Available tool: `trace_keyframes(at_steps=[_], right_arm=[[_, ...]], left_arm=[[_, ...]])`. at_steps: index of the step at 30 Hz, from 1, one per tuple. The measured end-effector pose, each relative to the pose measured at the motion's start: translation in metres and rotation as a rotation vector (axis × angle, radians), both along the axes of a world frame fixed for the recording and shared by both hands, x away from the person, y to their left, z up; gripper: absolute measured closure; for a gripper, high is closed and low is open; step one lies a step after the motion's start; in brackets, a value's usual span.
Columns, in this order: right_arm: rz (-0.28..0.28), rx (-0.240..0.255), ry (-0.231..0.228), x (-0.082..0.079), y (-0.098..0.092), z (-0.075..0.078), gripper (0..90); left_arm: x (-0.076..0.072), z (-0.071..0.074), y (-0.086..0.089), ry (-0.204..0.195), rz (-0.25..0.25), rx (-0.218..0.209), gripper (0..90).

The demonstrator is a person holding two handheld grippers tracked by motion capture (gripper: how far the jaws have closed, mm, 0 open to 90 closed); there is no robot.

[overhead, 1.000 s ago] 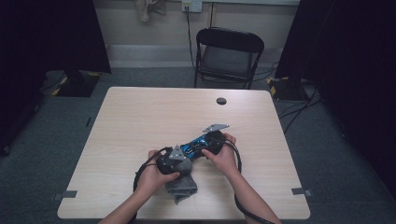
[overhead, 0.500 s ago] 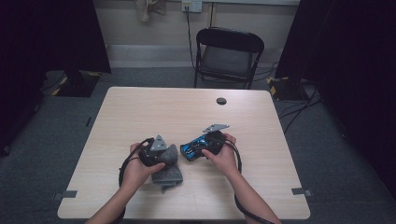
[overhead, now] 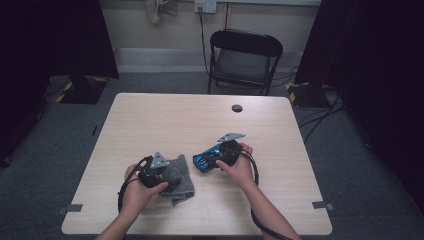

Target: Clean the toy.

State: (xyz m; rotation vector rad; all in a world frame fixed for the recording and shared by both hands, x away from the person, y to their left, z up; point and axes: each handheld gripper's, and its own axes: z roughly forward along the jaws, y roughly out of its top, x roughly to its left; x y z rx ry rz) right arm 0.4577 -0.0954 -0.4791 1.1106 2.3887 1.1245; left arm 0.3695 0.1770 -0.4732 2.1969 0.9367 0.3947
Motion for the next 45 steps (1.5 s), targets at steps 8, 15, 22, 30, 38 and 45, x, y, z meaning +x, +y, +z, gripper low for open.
trace_keyframes(at_steps=[8,15,22,30,38,45], right_arm=[[0.0,0.0,-0.002,0.0,0.0,0.0,15.4],[-0.001,0.006,-0.006,-0.001,0.0,-0.001,15.4],[0.001,0.009,-0.006,-0.001,-0.001,-0.001,15.3],[0.009,0.012,-0.008,0.0,-0.002,-0.001,15.2],[0.016,0.014,-0.01,0.001,-0.002,-0.002,15.2],[0.016,0.015,-0.011,0.001,-0.002,-0.002,15.2]], left_arm=[[0.004,-0.018,-0.007,0.032,0.009,-0.016,16.8],[0.005,-0.017,-0.007,0.051,-0.084,-0.069,49.2],[0.024,-0.004,0.003,0.036,-0.078,-0.071,63.5],[0.073,0.018,0.002,-0.031,-0.02,-0.084,63.6],[0.103,0.016,-0.011,-0.024,0.0,-0.078,63.5],[0.116,0.028,-0.02,-0.034,-0.007,-0.086,63.5]])
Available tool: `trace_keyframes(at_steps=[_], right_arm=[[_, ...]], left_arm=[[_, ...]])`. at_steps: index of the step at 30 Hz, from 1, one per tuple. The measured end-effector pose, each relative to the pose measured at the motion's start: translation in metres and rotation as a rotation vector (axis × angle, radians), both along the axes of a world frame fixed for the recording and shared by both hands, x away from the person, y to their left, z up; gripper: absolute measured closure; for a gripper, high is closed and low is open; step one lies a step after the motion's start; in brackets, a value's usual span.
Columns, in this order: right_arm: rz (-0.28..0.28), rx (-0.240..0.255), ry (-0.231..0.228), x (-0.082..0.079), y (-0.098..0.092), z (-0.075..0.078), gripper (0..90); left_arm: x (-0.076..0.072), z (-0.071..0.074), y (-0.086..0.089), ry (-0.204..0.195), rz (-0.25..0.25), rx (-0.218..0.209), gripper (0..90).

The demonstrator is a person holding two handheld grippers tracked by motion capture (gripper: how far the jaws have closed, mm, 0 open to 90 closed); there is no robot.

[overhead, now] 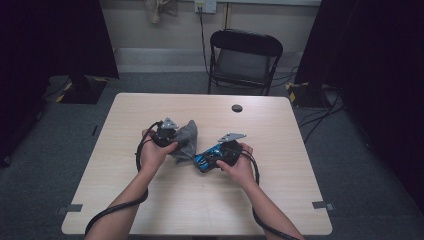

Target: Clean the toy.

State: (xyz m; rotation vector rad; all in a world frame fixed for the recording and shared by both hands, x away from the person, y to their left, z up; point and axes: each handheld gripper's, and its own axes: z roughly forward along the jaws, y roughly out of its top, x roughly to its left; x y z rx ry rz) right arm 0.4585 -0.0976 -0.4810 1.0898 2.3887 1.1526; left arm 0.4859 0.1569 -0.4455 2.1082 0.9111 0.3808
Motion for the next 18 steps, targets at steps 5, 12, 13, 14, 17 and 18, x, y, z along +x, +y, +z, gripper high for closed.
trace_keyframes(at_steps=[5,12,13,14,17,18], right_arm=[[0.002,-0.003,0.004,0.0,0.0,0.0,15.2],[0.008,-0.002,0.004,0.001,0.0,0.0,15.2],[0.009,-0.002,0.002,0.001,0.0,0.0,15.2],[0.009,0.0,0.0,0.001,0.0,0.0,15.2],[0.014,0.001,0.002,0.001,-0.001,0.0,15.2],[0.016,0.0,0.003,0.002,-0.001,0.0,15.3]], left_arm=[[0.014,0.01,-0.014,-0.017,-0.009,0.021,63.5],[0.032,0.003,-0.035,-0.018,-0.02,0.02,63.5],[0.035,0.001,-0.038,-0.017,-0.022,0.025,63.5],[0.037,-0.001,-0.04,-0.022,-0.02,0.02,63.4],[0.043,-0.004,-0.05,-0.025,-0.023,0.018,63.4],[0.044,-0.004,-0.052,-0.032,-0.026,0.019,63.4]])
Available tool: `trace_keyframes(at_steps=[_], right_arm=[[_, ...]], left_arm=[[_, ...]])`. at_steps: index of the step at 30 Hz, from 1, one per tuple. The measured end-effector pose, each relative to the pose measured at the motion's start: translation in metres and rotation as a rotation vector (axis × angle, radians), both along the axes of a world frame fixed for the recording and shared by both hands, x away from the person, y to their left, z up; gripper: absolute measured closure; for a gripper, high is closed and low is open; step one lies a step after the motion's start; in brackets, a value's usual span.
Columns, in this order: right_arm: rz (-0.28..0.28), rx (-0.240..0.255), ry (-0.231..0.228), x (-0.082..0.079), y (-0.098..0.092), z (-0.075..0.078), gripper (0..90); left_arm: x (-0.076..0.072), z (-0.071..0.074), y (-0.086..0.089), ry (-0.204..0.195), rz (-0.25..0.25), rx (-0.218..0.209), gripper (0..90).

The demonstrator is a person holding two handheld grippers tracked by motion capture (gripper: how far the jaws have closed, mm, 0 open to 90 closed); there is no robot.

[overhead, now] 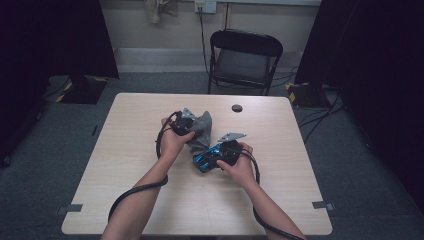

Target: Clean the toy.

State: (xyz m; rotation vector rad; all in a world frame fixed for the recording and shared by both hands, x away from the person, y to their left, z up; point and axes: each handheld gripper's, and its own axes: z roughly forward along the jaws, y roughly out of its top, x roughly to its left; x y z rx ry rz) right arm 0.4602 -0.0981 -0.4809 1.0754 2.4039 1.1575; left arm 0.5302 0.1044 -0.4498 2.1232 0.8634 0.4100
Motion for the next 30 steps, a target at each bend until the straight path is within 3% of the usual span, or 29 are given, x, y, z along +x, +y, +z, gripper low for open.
trace_keyframes(at_steps=[4,7,14,19,30], right_arm=[[0.008,-0.005,0.001,0.001,0.0,0.0,15.3],[0.013,-0.007,0.008,0.002,0.001,0.001,15.4],[0.021,-0.008,0.009,0.003,0.0,0.001,15.4],[0.02,-0.007,0.008,0.003,0.0,0.001,15.5],[0.036,-0.01,0.014,0.005,0.0,0.002,15.5]], left_arm=[[0.008,-0.002,-0.012,-0.008,0.001,-0.021,63.1],[0.013,-0.007,-0.018,0.008,-0.007,-0.017,63.1],[0.011,-0.024,-0.029,0.063,-0.041,-0.053,62.9],[0.005,-0.033,-0.029,0.088,-0.07,-0.038,63.2],[-0.007,-0.03,-0.016,0.112,-0.087,-0.017,63.8]])
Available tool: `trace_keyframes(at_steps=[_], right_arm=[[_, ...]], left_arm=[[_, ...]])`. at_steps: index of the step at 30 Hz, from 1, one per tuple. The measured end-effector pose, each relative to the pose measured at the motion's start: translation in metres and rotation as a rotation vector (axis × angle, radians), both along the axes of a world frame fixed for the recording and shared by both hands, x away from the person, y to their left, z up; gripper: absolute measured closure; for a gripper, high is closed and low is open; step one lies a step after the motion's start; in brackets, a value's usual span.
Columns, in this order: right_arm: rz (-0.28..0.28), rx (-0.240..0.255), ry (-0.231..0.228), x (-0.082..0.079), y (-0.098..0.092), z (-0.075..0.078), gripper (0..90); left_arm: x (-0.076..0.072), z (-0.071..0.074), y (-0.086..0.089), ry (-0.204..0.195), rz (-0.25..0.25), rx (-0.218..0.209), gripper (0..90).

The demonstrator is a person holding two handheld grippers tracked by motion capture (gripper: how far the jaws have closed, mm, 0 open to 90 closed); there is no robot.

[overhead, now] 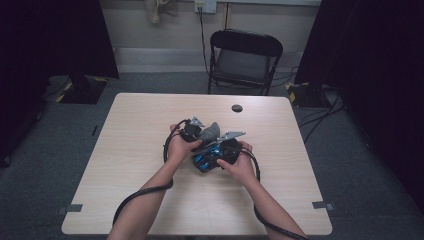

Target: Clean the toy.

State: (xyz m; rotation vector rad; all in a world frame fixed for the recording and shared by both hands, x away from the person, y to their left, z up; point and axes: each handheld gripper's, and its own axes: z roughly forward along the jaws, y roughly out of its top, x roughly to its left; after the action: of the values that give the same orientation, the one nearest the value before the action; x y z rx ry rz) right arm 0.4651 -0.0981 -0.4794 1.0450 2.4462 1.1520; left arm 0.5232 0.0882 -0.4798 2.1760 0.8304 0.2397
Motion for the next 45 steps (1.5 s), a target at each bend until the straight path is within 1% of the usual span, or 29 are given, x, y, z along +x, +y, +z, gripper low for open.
trace_keyframes(at_steps=[2,3,4,7,14,15,18,20,23,25,29,33,34,38,41,42,43,45], right_arm=[[0.001,0.0,-0.002,0.0,0.0,0.0,15.5],[0.002,0.001,-0.002,0.0,0.0,0.0,15.5],[0.002,0.001,-0.003,0.0,0.0,0.0,15.6],[0.001,0.0,-0.001,0.0,0.0,0.0,15.5],[0.004,0.001,-0.002,0.0,0.0,0.0,15.5],[0.004,0.002,-0.002,0.0,0.0,0.0,15.5],[0.004,0.003,-0.004,0.0,0.0,-0.001,15.5],[0.005,0.005,-0.006,0.0,-0.001,-0.001,15.5],[0.004,0.002,-0.003,0.0,0.0,0.0,15.5],[0.006,-0.001,0.003,0.001,0.0,0.0,15.5],[0.009,0.001,0.002,0.001,0.0,0.0,15.5],[0.011,-0.001,0.005,0.001,0.0,0.0,15.5],[0.013,-0.002,0.005,0.001,0.0,0.0,15.6],[0.013,0.001,0.002,0.001,0.0,0.0,15.5],[0.013,0.007,-0.004,0.0,-0.001,-0.001,15.6],[0.014,0.007,-0.005,0.001,-0.001,-0.001,15.6],[0.014,0.007,-0.005,0.001,-0.001,-0.001,15.6],[0.015,0.007,-0.004,0.001,-0.001,-0.001,15.6]], left_arm=[[-0.002,0.0,0.004,0.006,0.005,-0.002,63.8],[-0.004,-0.001,0.005,0.008,0.01,-0.013,63.8],[-0.005,0.0,0.008,0.009,0.0,-0.001,63.8],[-0.008,0.002,0.013,0.011,-0.004,0.013,63.8],[-0.017,0.003,0.024,0.019,0.001,0.012,63.8],[-0.017,0.004,0.026,0.022,-0.006,0.02,63.8],[-0.02,0.005,0.031,0.03,0.002,0.02,63.8],[-0.023,0.005,0.034,0.024,0.003,0.02,63.8],[-0.026,0.006,0.038,0.025,-0.001,0.027,63.8],[-0.029,0.007,0.042,0.024,0.001,0.022,63.8],[-0.034,0.007,0.047,0.028,0.006,0.006,63.8],[-0.039,0.008,0.051,0.026,0.01,0.008,63.8],[-0.04,0.009,0.053,0.027,0.004,0.012,63.8],[-0.043,0.01,0.058,0.033,0.014,0.004,63.8],[-0.045,0.009,0.062,0.036,0.014,0.009,63.7],[-0.046,0.009,0.063,0.038,0.021,0.001,63.8],[-0.046,0.01,0.065,0.036,0.014,0.012,63.7],[-0.047,0.011,0.067,0.036,0.015,0.013,63.7]])
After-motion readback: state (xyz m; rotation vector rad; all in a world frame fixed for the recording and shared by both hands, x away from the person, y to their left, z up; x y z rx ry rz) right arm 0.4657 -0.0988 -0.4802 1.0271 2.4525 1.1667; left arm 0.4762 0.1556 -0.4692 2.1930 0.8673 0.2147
